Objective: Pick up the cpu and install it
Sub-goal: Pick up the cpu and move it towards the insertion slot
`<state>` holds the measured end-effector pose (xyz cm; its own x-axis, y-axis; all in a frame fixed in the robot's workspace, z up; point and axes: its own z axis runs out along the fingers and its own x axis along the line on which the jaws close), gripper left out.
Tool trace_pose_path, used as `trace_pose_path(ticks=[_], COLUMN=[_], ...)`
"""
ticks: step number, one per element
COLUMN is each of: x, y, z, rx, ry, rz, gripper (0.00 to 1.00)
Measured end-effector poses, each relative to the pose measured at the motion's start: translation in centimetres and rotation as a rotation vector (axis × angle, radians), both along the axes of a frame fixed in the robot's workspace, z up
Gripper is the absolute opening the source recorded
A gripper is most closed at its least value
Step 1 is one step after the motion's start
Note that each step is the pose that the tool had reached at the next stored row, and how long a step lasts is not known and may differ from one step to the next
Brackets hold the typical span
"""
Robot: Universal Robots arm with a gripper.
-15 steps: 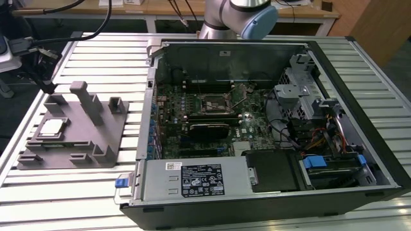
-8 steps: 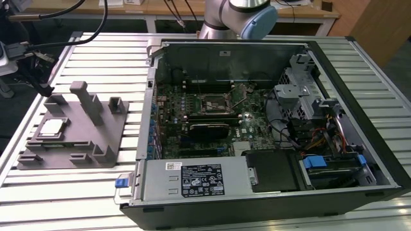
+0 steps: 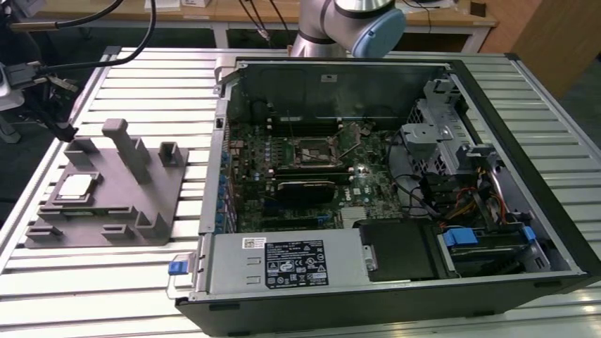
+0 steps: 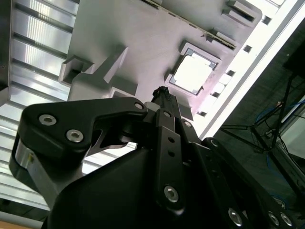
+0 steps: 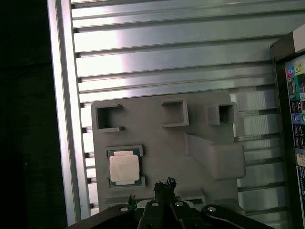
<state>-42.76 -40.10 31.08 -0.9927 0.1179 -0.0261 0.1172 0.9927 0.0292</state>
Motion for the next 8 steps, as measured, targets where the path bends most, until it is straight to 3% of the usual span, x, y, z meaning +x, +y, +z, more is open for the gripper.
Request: trace_pose_path(ticks=[8], x=[-0.38], y=[0.00], z=[-0.26], rx=[0.0001], ry=[-0.0001], rz=[0.000], gripper=[0.11])
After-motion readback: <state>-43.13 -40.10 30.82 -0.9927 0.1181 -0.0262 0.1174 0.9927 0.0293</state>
